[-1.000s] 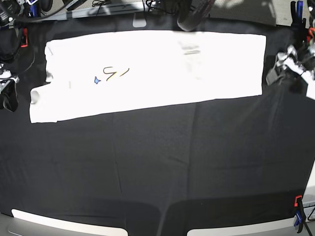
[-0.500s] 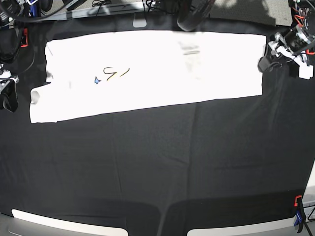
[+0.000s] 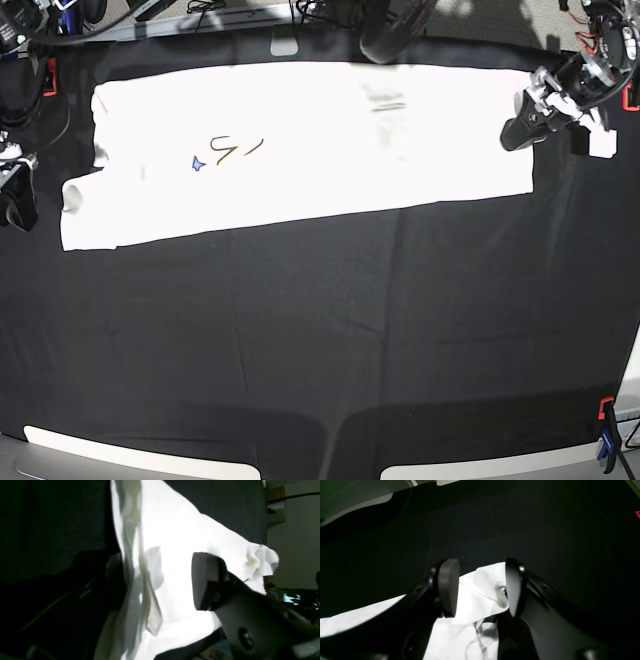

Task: Layout the t-shirt on the table in an organized manner, then fold the t-shirt properly
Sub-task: 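Grasp the folded shirt ends with both grippers and straighten the strip, then fold the shirt end with the left gripper toward the middle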

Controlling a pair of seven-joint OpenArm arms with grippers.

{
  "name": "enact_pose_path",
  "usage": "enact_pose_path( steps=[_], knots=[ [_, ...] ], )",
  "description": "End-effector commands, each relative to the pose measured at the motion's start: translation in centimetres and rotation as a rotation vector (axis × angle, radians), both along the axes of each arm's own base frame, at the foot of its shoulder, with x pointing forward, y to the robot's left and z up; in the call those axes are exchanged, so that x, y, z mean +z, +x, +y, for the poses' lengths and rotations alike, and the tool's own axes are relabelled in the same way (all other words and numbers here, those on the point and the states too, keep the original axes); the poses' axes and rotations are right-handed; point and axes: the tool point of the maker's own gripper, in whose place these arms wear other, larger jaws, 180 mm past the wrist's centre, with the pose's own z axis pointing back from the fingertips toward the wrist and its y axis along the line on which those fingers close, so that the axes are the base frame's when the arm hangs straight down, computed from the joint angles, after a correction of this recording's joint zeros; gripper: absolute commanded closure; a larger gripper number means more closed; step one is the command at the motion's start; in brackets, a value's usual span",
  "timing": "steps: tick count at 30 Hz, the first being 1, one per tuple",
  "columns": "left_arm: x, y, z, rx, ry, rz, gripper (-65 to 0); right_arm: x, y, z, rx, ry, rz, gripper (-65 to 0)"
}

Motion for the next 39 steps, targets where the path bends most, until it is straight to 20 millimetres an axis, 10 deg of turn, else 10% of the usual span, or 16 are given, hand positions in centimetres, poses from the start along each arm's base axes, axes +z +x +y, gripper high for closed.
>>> enact_pose_path(
  steps=[1,7,14,30,39],
  knots=[
    [-0.2,-0.5,-0.1,-0.025,0.011,0.018,-36.5,1.8,0.4,0.0,0.017,-0.028,-0.062,-29.0],
    [0.0,-0.4,-1.5,-0.056,-0.003,-0.022,-32.4,1.8,0.4,0.0,0.017,-0.028,-0.062,-29.0],
    [0.2,1.3,-0.5,-0.031,0.063,-0.064,0.0,1.8,0.4,0.0,0.017,-0.028,-0.062,-29.0],
    [2.1,7.0,9.4,0.015,0.439,-0.004,0.0,2.0,0.5,0.1,0.021,-0.024,-0.069,-29.0],
    [6.6,8.4,5.3,-0.048,0.416,-0.102,0.0,2.0,0.5,0.1,0.021,-0.024,-0.069,-29.0]
  ],
)
